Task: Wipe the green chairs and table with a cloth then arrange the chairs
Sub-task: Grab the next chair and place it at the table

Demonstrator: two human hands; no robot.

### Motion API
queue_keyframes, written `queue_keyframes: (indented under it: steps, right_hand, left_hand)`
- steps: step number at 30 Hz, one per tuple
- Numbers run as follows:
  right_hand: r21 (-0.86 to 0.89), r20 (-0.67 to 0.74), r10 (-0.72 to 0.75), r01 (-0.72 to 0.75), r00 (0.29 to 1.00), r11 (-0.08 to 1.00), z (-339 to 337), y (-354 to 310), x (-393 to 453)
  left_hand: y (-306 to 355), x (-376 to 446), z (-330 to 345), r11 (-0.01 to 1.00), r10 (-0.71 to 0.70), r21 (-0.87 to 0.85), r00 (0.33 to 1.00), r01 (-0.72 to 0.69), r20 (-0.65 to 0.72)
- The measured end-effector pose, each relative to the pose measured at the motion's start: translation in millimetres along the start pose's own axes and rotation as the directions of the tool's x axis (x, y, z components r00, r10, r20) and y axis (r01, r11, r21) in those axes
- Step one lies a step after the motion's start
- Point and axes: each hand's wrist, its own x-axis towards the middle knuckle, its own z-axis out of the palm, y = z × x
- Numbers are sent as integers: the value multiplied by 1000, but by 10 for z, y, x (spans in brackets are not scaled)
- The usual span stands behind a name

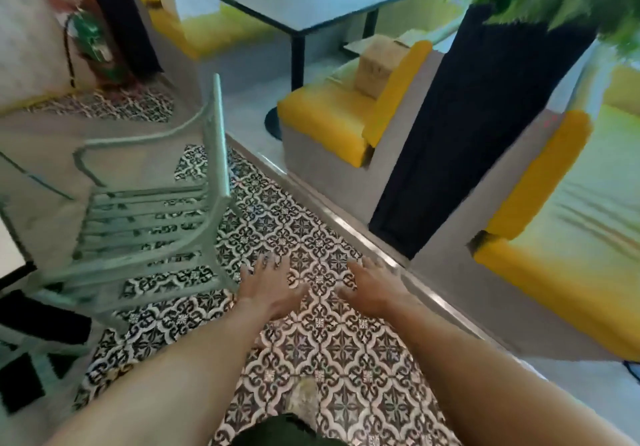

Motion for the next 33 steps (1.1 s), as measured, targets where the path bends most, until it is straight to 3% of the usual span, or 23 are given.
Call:
queue_keyframes:
  steps: [6, 8, 11, 13, 19, 27, 30, 33]
  right_hand:
    - [-62, -44, -120, 117, 992, 991, -651, 44, 940]
    - [-67, -30, -216, 214, 976, 975, -944, 57, 1663]
    - [-91, -15, -284, 281, 959, 955, -1112, -35, 1968]
    - [-129, 5, -377, 374, 926, 918, -1273, -73, 2430]
    - [-251, 169, -621, 643, 765, 723, -1962, -507, 3448]
    - [-311, 214, -846, 855, 488, 415, -2496, -1656, 4217]
    - [-330, 235, -882, 887, 410, 324, -2518, -2138, 4497]
    - [-364, 297, -884, 899, 360, 244, -2517, -2478, 4719]
  left_hand:
    - [25, 819, -565, 998, -65, 1, 996, 65, -68]
    - [59, 1344, -760, 986, -167, -42, 980, 163, -106]
    - [10, 1582, -903, 986, -167, -26, 976, 165, -142]
    - [18, 1898, -982, 959, -282, -66, 946, 275, -161]
    - [-105, 2402, -1422, 778, -618, -276, 768, 565, -171]
    - [-591, 2677, -1699, 559, -828, -427, 502, 711, -249]
    - [-822, 2847, -1727, 500, -865, -456, 449, 736, -223]
    - [-1082, 3000, -1722, 436, -892, -488, 437, 756, -119]
